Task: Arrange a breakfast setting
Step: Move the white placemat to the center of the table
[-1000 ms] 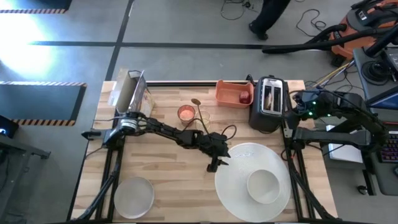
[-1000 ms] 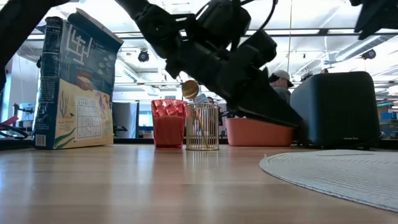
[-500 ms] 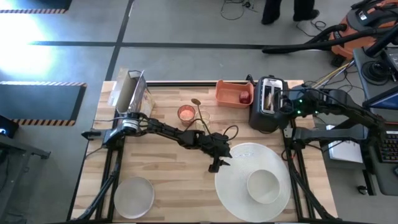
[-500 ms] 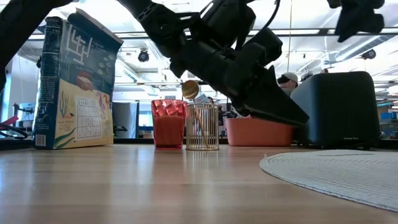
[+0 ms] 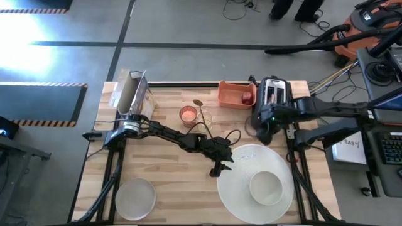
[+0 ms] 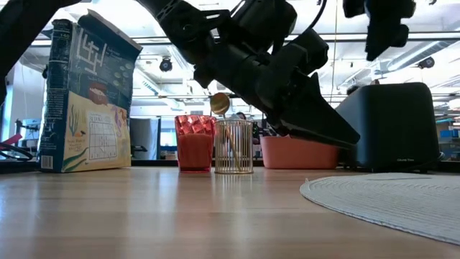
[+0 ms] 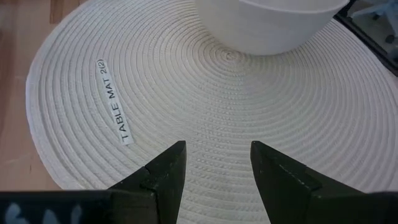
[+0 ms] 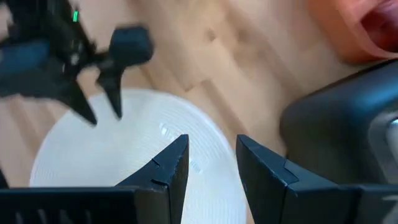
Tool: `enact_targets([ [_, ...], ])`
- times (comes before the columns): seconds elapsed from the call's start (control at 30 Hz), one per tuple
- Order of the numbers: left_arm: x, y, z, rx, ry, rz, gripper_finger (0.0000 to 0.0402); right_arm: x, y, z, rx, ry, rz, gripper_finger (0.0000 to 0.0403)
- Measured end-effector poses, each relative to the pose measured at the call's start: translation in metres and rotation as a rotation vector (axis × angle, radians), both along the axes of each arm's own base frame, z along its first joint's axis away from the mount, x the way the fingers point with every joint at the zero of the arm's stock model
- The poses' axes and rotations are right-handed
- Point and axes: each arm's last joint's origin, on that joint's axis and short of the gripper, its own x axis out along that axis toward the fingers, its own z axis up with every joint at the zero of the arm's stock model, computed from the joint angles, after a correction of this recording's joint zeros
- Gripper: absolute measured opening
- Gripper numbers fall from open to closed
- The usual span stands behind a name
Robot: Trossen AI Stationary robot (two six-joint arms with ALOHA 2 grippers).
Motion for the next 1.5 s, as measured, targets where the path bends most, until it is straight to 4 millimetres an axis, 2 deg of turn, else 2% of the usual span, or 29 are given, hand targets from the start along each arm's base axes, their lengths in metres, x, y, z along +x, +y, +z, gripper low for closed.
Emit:
enact_targets([
  [0.3, -0.003, -0.010, -0.003, 0.001, 0.033, -0.019, 0.0164, 0.019, 0.043, -0.017, 0.033, 0.099, 0.075, 0.0122],
  [0.53, -0.006, -0.022, -0.004, 0.003, 0.047, -0.044, 0.0164, 0.025, 0.079, -0.031, 0.033, 0.169, 0.103, 0.0122],
  [0.7, -0.007, -0.028, -0.004, 0.016, 0.048, -0.043, 0.0164, 0.024, 0.103, -0.040, 0.042, 0.214, 0.114, 0.0122],
  [0.93, -0.008, -0.035, -0.021, 0.027, 0.085, -0.044, 0.0164, 0.019, 0.128, -0.049, 0.047, 0.259, 0.119, 0.0115],
  [1.27, -0.008, -0.038, -0.032, 0.037, 0.109, -0.021, 0.0164, 0.014, 0.140, -0.051, 0.061, 0.267, 0.103, 0.0109],
  [1.5, -0.016, -0.037, -0.037, 0.064, 0.230, -0.016, 0.0164, 0.014, 0.140, -0.052, 0.059, 0.268, 0.107, 0.0109],
])
